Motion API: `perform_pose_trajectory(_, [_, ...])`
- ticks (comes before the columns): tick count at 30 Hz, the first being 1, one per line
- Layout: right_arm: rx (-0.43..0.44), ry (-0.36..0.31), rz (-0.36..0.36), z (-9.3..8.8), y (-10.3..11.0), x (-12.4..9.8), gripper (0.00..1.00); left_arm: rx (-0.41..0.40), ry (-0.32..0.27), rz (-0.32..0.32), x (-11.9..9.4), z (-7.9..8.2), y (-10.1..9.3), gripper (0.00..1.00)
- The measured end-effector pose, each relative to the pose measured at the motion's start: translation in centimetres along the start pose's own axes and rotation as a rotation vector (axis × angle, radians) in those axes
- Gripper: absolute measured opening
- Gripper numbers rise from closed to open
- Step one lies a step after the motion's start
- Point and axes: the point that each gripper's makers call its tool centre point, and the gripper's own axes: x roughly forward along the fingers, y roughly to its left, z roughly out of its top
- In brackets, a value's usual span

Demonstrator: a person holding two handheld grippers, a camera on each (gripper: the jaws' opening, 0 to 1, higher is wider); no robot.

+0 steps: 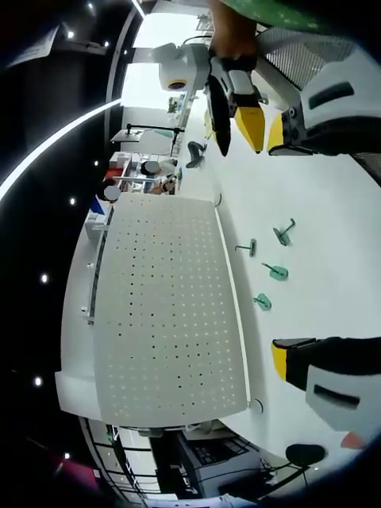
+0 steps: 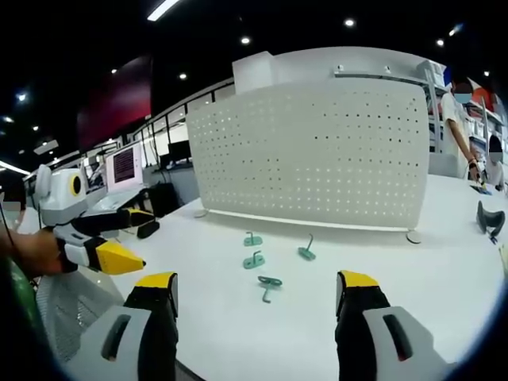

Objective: Insert the hook assembly into the mounting plate slot until the hook locks in place.

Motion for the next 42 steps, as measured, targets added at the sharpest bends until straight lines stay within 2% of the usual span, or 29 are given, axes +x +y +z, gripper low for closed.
perform_pose_trajectory(16, [-0.003, 0.024, 0.011, 0.1, -0.9, 0.2, 0.78, -0.010, 0.001, -0.005, 0.1, 0.0, -0.1, 0.97])
perform_pose_trajectory(27, [-0.010, 0.038, 0.027, 0.4, -1.4, 1.3, 0.76, -0.007, 0.003, -0.005, 0.0, -0.1, -0.1, 0.97])
perform_pose_trajectory(42, [-0.005, 0.076, 0.045, 0.6, -3.4, 2.9, 0.70, -0.009, 0.009, -0.016, 0.1, -0.2, -0.3, 0.96])
